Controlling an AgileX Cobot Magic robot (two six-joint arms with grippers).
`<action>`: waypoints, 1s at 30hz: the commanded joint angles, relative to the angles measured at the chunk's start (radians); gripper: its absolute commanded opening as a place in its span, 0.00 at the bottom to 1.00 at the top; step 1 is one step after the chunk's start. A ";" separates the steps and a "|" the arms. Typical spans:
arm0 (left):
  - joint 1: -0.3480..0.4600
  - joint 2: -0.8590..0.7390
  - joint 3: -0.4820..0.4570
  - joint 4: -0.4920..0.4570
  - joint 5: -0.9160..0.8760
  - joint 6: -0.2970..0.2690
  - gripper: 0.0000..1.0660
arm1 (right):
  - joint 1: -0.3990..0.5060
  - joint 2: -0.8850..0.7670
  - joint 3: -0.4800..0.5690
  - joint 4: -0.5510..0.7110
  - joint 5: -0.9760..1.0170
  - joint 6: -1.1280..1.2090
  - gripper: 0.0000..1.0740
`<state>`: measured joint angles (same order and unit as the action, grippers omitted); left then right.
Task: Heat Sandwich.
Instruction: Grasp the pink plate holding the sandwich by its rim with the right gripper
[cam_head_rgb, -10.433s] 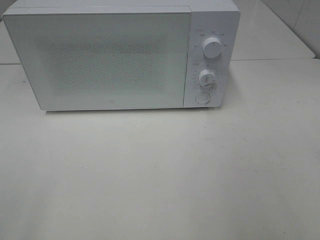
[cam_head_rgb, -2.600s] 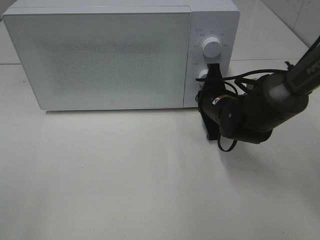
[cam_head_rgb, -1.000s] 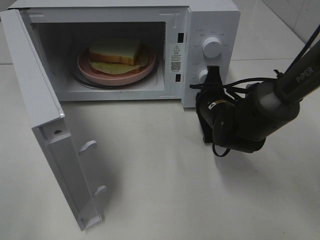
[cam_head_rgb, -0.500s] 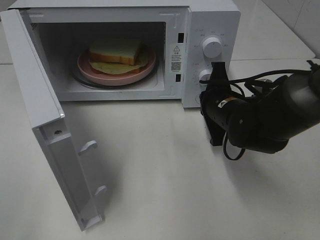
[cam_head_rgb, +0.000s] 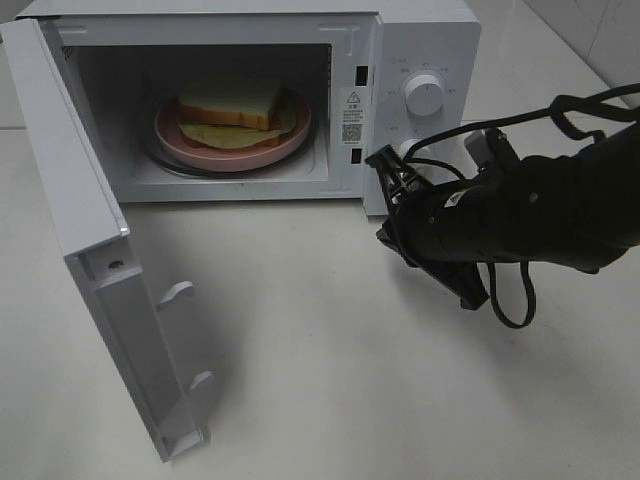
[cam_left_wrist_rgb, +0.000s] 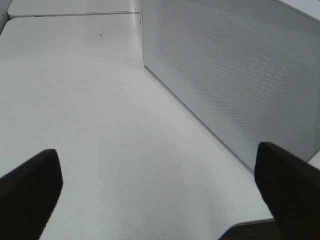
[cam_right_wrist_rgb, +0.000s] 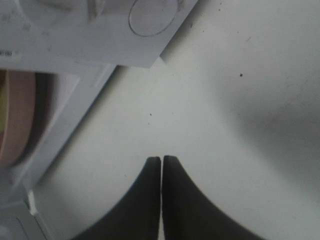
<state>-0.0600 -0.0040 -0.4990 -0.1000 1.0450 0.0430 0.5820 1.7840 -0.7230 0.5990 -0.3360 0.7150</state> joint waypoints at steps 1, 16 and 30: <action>0.002 -0.023 0.003 0.002 -0.008 -0.005 0.97 | 0.001 -0.032 0.000 -0.015 0.110 -0.208 0.05; 0.002 -0.023 0.003 0.002 -0.008 -0.005 0.97 | 0.001 -0.180 0.000 -0.015 0.375 -0.715 0.06; 0.002 -0.023 0.003 0.002 -0.008 -0.005 0.97 | 0.001 -0.270 -0.011 -0.062 0.595 -1.245 0.09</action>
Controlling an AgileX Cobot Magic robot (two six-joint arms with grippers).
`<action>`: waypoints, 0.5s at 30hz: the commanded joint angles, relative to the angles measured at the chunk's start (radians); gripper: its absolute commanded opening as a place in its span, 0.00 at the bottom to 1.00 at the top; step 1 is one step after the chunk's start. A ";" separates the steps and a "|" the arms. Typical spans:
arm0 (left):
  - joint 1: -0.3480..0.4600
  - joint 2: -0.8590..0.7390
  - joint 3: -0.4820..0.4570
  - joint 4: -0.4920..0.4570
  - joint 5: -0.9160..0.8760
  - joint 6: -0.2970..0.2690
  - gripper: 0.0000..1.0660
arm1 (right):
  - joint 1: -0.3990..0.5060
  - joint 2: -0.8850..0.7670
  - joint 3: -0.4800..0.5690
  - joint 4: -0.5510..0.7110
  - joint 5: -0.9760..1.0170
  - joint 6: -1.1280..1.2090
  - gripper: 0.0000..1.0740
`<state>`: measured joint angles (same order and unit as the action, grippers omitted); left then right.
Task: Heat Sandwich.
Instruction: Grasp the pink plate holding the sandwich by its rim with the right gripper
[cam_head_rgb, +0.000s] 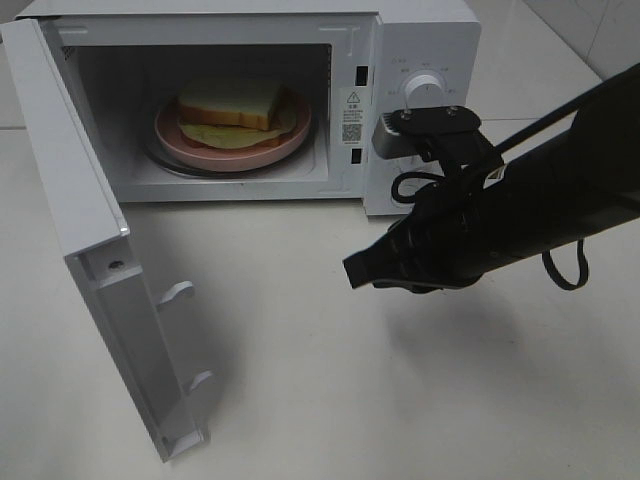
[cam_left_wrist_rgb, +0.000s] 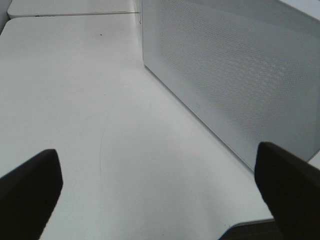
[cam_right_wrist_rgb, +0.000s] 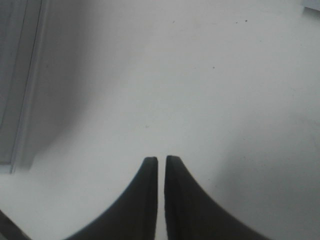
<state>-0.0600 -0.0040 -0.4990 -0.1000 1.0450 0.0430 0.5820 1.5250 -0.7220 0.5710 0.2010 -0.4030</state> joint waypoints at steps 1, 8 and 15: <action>0.002 -0.023 0.003 0.002 -0.008 -0.005 0.97 | 0.001 -0.011 -0.017 -0.045 0.083 -0.158 0.09; 0.002 -0.023 0.003 0.002 -0.008 -0.005 0.97 | 0.001 -0.011 -0.074 -0.165 0.207 -0.394 0.11; 0.002 -0.023 0.003 0.002 -0.008 -0.005 0.97 | 0.001 -0.011 -0.109 -0.205 0.247 -0.548 0.13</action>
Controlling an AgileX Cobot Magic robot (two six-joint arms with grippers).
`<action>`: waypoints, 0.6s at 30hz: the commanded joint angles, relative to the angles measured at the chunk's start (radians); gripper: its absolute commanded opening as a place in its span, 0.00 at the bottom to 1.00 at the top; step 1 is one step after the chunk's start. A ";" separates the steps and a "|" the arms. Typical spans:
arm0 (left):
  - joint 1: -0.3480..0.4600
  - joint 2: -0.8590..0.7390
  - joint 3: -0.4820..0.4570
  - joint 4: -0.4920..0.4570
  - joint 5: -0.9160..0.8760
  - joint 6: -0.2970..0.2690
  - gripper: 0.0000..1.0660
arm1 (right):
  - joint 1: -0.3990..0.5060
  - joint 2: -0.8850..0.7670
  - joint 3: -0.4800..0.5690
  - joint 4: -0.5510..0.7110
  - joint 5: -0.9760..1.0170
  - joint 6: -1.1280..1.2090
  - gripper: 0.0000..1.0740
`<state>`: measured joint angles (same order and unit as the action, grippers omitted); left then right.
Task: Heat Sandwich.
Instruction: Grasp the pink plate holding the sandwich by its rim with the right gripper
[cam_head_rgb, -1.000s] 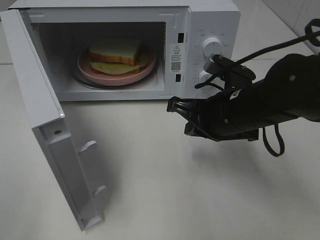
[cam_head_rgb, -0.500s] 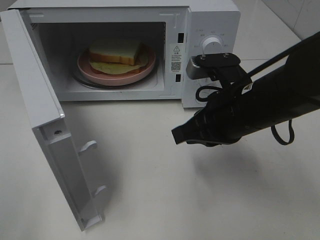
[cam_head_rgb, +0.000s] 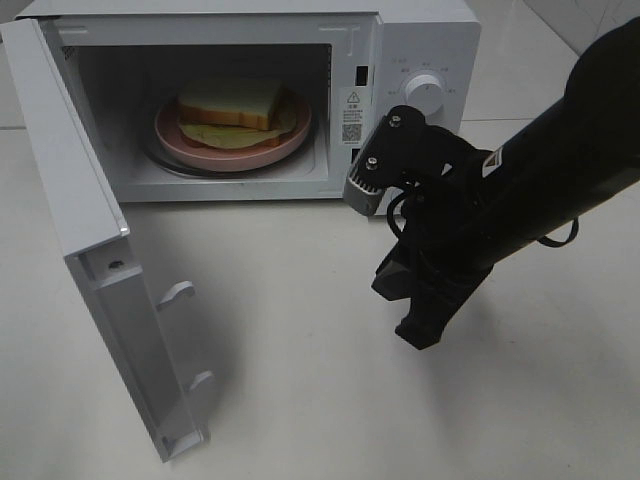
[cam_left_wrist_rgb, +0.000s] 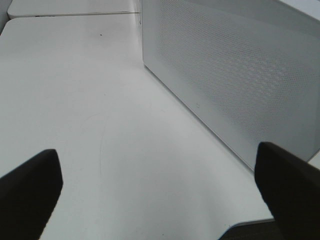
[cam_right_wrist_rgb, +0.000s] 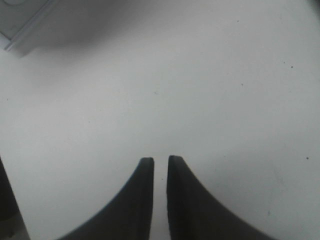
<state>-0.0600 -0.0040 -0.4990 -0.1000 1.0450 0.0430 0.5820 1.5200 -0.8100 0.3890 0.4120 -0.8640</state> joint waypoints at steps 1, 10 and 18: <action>0.002 -0.023 0.003 0.002 -0.008 -0.005 0.97 | 0.001 -0.006 -0.039 -0.044 0.065 -0.135 0.14; 0.002 -0.023 0.003 0.002 -0.008 -0.005 0.97 | 0.001 -0.006 -0.147 -0.168 0.187 -0.264 0.25; 0.002 -0.023 0.003 0.002 -0.008 -0.005 0.97 | 0.001 -0.006 -0.193 -0.205 0.202 -0.253 0.67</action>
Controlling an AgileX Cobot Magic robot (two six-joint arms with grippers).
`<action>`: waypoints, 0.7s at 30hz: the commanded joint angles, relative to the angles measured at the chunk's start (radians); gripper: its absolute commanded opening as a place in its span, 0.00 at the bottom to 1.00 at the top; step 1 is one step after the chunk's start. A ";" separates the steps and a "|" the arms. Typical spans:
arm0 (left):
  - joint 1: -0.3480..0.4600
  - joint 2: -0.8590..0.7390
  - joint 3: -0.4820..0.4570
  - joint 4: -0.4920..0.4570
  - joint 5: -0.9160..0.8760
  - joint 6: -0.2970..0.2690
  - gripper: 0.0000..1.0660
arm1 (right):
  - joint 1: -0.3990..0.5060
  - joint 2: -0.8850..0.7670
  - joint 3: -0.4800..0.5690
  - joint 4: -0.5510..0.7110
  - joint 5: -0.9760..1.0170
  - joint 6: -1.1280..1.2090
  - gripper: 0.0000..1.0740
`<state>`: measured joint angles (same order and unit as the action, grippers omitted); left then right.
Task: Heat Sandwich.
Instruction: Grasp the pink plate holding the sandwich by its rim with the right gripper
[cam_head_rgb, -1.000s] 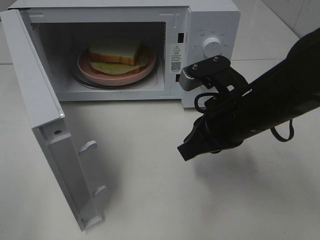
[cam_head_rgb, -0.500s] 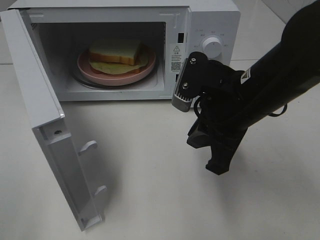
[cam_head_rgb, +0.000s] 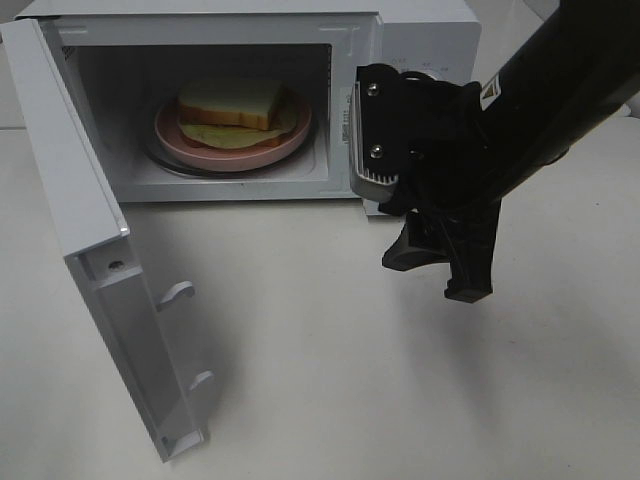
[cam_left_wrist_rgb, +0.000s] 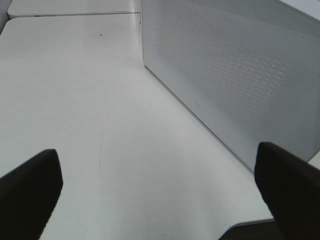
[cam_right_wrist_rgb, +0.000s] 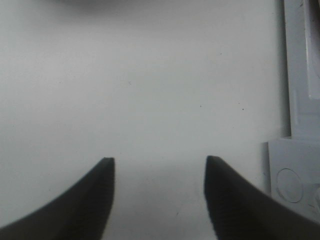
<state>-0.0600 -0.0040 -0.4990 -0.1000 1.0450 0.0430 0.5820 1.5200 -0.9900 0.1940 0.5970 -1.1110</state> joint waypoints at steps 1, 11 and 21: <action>0.002 -0.023 0.003 0.002 -0.008 -0.005 0.97 | 0.001 -0.005 -0.016 -0.014 0.023 -0.005 0.82; 0.002 -0.023 0.003 0.002 -0.008 -0.005 0.97 | 0.001 0.051 -0.082 -0.136 0.085 -0.003 0.95; 0.002 -0.023 0.003 0.002 -0.008 -0.005 0.97 | 0.015 0.197 -0.234 -0.211 0.094 -0.007 0.92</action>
<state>-0.0600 -0.0040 -0.4990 -0.1000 1.0450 0.0430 0.5910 1.7100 -1.2110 -0.0050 0.6800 -1.1110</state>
